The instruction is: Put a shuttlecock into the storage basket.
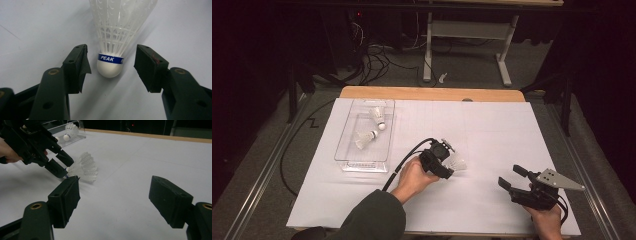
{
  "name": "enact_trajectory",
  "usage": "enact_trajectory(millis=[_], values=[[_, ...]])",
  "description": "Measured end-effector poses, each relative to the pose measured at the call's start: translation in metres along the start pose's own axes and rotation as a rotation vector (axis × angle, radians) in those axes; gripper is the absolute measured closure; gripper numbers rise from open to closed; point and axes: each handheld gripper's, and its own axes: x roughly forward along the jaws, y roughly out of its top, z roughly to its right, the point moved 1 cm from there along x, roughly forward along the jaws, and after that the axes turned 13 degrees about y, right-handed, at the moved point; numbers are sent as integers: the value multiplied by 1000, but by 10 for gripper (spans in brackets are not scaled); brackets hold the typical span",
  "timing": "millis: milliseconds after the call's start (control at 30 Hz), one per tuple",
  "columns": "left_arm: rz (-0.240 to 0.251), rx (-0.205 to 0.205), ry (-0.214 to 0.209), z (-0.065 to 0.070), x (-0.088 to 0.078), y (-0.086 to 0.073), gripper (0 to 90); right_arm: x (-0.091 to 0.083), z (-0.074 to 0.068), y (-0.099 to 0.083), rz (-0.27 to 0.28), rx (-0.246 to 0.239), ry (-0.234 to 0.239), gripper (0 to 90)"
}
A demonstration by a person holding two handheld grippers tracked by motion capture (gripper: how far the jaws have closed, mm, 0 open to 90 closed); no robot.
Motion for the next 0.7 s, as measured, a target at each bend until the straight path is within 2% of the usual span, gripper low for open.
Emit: enact_trajectory(millis=[500,700], values=[[-41,11,-2,-1,7,-1,475,0,0,0,-1,4,1,252],[-43,7,-1,-1,10,-1,497,0,0,0,-1,4,2,253]])
